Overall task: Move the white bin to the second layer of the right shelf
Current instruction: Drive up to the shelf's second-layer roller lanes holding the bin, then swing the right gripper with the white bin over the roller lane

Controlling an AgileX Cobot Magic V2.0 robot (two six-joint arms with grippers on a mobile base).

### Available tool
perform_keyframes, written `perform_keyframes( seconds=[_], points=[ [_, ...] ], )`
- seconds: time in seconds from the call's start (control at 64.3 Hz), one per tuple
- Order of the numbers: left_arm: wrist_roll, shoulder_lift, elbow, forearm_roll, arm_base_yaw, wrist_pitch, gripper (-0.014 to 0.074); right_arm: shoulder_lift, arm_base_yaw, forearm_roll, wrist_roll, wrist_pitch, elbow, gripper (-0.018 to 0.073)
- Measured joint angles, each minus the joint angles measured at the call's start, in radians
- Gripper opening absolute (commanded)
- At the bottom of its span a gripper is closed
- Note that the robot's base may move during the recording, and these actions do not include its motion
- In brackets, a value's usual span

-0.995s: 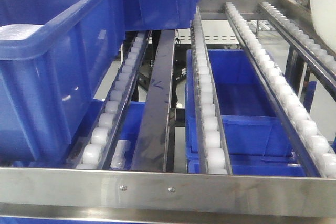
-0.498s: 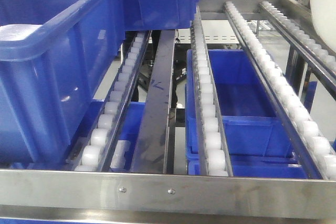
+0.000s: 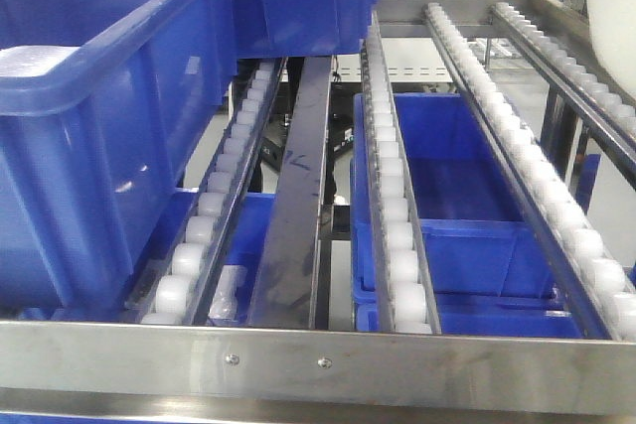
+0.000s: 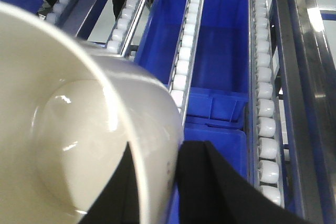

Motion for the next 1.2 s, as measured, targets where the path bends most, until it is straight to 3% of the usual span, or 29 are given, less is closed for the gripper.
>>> perform_keyframes(
  seconds=[1.197],
  points=[
    [0.000,0.000,0.000,0.000,0.000,0.000,0.0085,0.054,0.000,0.004,0.000,-0.034,0.000,0.0034]
  ],
)
